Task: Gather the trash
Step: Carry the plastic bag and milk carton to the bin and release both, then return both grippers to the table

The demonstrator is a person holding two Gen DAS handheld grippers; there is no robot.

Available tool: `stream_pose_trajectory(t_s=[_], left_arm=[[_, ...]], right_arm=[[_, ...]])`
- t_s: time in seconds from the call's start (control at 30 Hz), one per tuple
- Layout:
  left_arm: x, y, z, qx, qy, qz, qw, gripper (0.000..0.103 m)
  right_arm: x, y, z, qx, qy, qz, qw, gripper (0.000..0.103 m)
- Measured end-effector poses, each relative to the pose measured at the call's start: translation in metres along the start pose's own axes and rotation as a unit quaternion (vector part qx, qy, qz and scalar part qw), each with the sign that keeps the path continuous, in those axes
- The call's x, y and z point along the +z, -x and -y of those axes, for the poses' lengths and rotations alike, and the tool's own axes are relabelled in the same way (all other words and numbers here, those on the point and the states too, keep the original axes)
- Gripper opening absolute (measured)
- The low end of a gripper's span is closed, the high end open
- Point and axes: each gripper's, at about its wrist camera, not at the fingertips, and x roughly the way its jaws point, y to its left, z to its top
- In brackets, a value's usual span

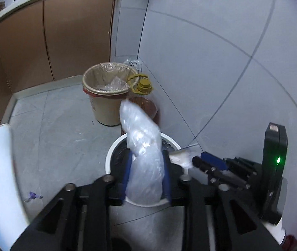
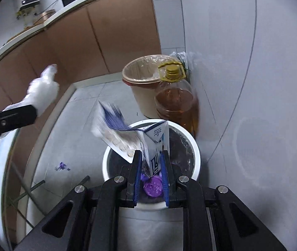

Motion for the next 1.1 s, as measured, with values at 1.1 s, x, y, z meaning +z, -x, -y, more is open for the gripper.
stream_pose_trajectory(t_s=[1.1], left_arm=[[-0.161, 0.261, -0.053, 0.224, 0.051, 0.17, 0.9582, 0.048]], right_arm=[[-0.046, 0.193, -0.179, 0.14, 0.165, 0.112, 0.97, 0.053]])
